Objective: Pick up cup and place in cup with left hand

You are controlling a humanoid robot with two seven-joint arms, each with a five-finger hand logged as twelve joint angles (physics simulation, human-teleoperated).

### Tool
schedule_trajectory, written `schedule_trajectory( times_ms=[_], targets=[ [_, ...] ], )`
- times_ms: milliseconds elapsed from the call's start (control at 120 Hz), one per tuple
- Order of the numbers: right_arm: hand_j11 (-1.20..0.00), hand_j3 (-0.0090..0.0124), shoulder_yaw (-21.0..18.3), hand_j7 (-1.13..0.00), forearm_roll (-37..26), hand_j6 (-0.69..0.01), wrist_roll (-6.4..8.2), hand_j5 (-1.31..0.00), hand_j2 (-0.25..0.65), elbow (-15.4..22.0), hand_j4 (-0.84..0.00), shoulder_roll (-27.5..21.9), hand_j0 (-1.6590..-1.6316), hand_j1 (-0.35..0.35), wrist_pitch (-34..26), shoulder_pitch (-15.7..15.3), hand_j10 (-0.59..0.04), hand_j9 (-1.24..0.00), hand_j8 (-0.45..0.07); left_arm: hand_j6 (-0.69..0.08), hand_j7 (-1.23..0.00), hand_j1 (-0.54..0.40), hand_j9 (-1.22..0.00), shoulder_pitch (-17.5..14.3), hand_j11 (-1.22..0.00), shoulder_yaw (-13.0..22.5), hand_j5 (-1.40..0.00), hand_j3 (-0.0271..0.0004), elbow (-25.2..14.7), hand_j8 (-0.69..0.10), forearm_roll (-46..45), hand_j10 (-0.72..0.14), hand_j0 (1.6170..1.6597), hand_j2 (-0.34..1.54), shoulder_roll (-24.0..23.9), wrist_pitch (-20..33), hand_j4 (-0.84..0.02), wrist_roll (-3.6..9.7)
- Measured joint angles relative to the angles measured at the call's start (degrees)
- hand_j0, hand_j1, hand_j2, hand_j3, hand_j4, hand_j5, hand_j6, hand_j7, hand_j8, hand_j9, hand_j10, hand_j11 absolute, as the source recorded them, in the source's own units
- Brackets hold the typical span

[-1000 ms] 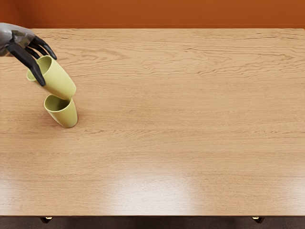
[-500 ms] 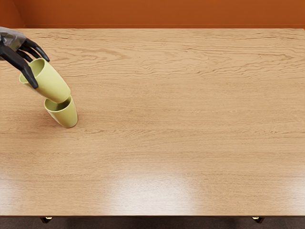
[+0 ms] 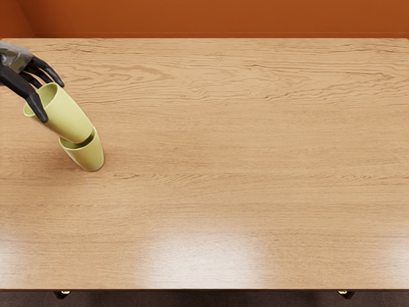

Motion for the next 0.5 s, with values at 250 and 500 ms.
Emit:
schedule_trajectory(
  times_ms=[250, 500],
  targets=[
    [-0.04, 0.0000, 0.00, -0.04, 0.00, -0.029, 0.01, -0.04, -0.006, -0.01, -0.029, 0.00, -1.6581, -0.314, 0.00, 0.00, -0.029, -0.04, -0.029, -0.335, -0.93, -0.279, -0.91, -0.09, -0.89, 0.60, -0.92, 0.0000, -0.16, -0.282, 0.02, -0.432, 1.6563, 0.88, 0.81, -0.12, -0.584, -0.01],
    [-0.04, 0.0000, 0.00, -0.04, 0.00, -0.029, 0.02, -0.04, -0.006, -0.01, -0.029, 0.00, -1.6581, -0.314, 0.01, 0.02, -0.029, -0.04, -0.029, -0.359, -0.93, -0.275, -0.92, -0.09, -0.90, 0.85, -0.92, 0.0000, -0.13, -0.298, 0.02, -0.450, 1.6562, 0.90, 1.23, -0.58, -0.597, -0.02]
  ],
)
